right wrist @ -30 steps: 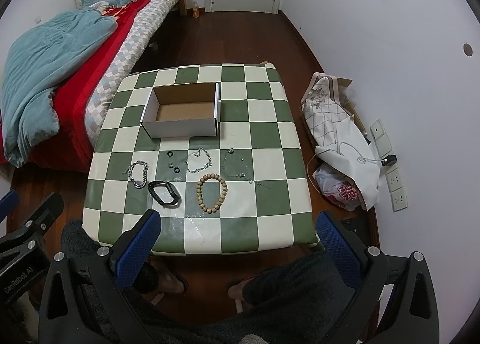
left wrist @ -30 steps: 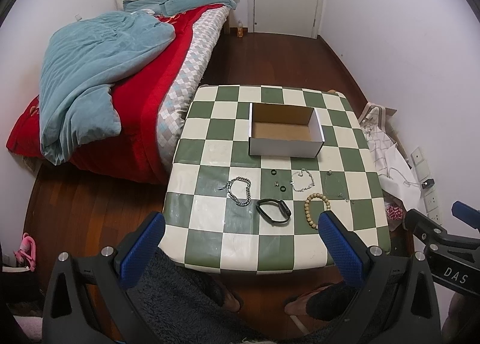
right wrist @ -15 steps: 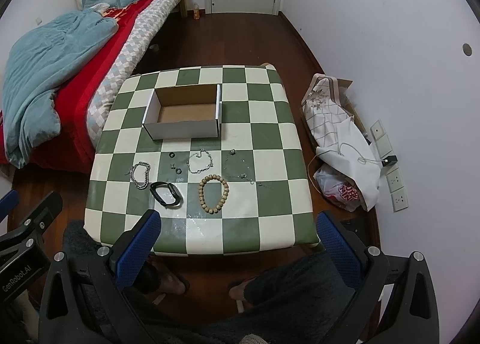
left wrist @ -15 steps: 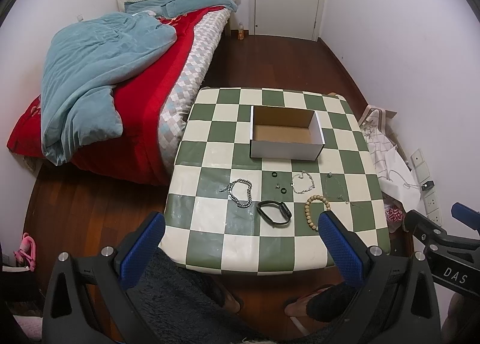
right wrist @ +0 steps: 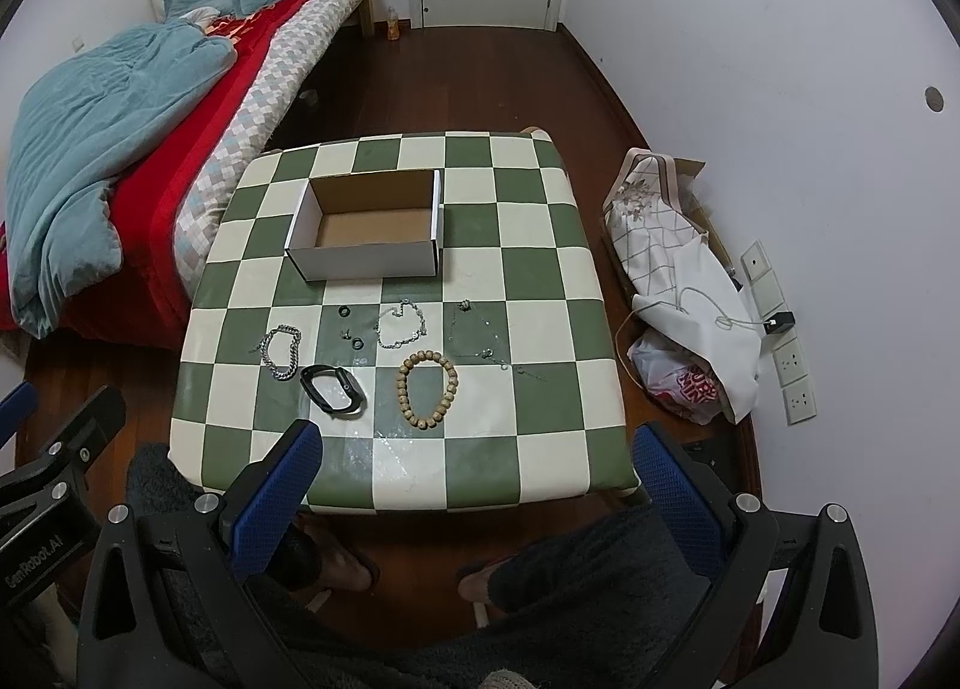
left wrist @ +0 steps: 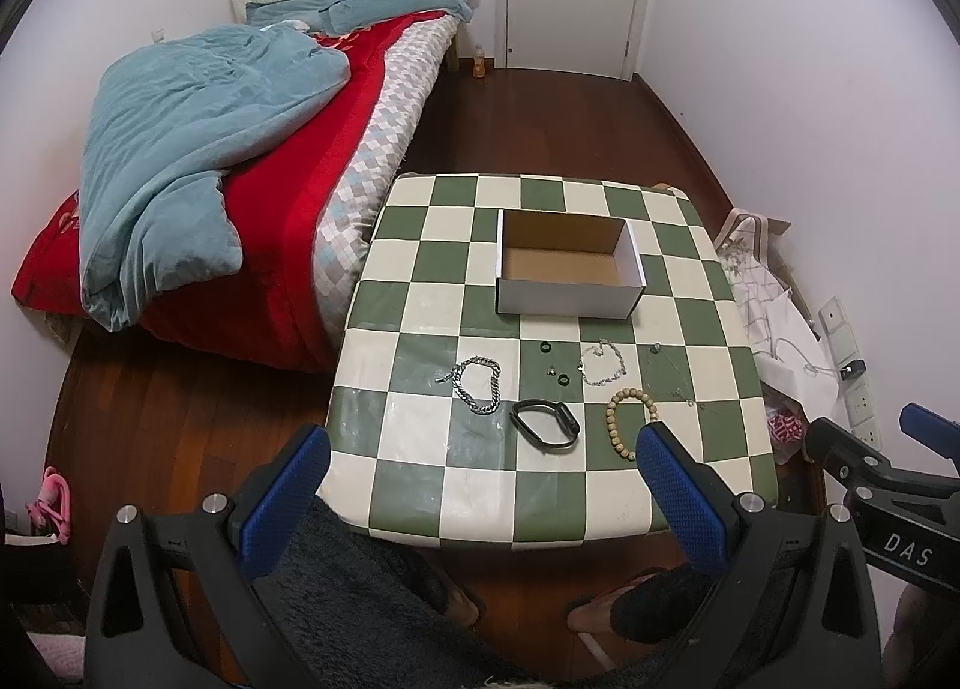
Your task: Organize jewelry
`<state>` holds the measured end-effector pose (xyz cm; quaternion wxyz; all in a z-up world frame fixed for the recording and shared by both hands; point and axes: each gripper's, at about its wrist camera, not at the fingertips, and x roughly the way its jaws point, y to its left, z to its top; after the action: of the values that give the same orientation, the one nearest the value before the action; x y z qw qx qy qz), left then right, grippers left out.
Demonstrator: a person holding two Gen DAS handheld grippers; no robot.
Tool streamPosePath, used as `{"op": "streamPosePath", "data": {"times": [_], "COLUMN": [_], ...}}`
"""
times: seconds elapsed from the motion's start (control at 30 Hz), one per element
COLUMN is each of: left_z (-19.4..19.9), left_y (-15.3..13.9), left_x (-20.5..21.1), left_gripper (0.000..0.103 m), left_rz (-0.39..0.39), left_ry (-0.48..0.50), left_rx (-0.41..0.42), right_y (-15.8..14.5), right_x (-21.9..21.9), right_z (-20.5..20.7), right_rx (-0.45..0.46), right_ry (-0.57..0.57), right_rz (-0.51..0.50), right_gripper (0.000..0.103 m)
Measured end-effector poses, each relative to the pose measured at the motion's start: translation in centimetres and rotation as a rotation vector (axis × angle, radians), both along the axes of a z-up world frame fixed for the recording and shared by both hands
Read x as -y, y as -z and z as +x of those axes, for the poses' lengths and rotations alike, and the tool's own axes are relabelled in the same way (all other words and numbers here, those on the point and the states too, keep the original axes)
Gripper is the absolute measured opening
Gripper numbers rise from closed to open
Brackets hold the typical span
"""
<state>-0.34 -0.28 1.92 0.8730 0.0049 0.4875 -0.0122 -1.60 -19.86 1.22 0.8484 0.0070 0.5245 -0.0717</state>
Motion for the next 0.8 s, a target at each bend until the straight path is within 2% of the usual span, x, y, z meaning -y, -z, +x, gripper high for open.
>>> {"op": "streamPosePath", "data": {"times": [0.8], "left_z": [0.17], "left_y": [0.09], "left_x": [-0.01], "left_gripper": [0.103], "left_rz": [-0.001], "left_ry": [0.004], "left_rx": [0.001], "right_y": [-0.02], "right_x": [0.22], "right_z": [-0.05], "right_rx": [0.004], "right_ry": [0.003], "right_rz": [0.001], "right_gripper": [0.103]}}
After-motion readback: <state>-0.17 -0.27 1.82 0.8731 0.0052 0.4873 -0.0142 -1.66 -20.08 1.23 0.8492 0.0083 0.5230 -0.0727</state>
